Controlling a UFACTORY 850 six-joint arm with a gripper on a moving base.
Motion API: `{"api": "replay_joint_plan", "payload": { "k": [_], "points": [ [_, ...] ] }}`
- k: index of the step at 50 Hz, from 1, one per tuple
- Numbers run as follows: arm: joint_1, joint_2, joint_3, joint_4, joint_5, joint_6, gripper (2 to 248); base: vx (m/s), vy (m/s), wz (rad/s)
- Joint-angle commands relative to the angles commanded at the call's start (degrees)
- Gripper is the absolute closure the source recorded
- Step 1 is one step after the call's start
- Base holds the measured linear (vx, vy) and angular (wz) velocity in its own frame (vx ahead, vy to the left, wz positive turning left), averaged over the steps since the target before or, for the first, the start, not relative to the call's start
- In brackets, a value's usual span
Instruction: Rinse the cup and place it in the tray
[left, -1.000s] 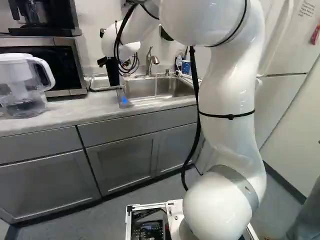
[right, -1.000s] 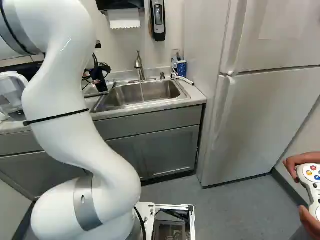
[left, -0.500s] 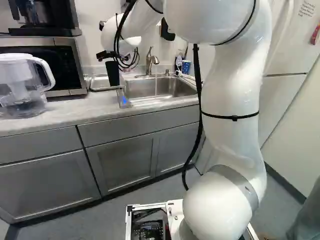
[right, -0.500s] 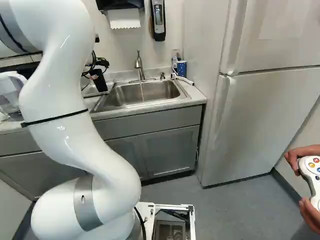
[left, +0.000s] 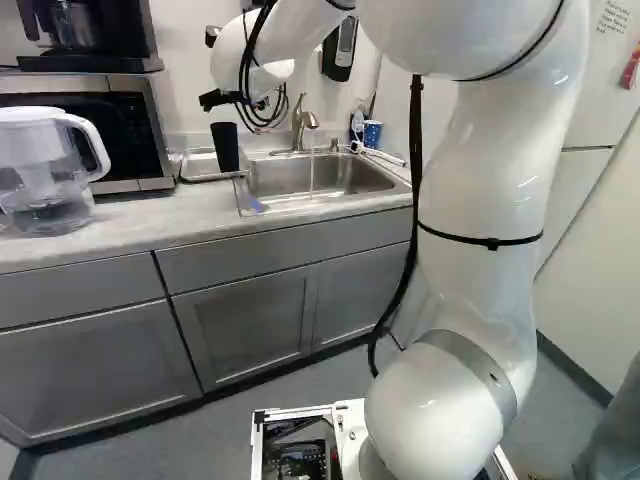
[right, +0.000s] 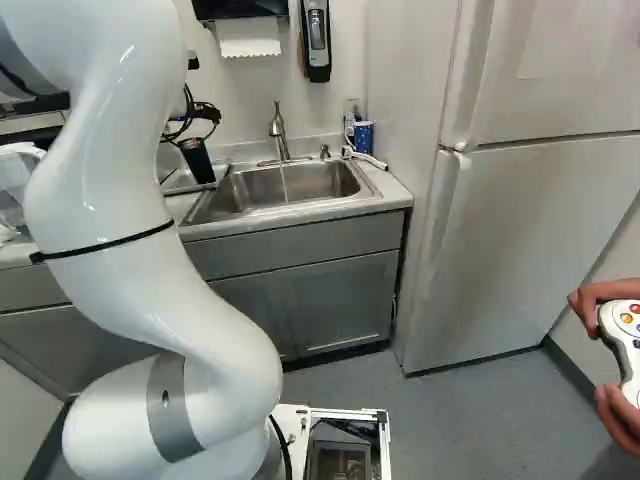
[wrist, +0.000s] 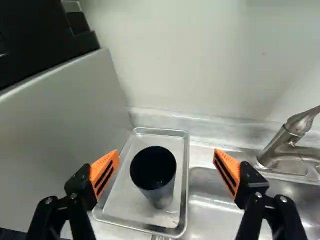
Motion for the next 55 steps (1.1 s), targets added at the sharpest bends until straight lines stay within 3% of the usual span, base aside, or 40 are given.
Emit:
{"api": "replay_joint_plan", "payload": {
  "k": [20, 55],
  "points": [
    [-2.53, 4.16, 2.23, -3.65, 0.0, 0.0, 3, 0.0, 0.0, 0.0],
    [-7.52, 8.43, 5.77, -3.65, 0.0, 0.0, 3, 0.0, 0.0, 0.0]
  ]
}}
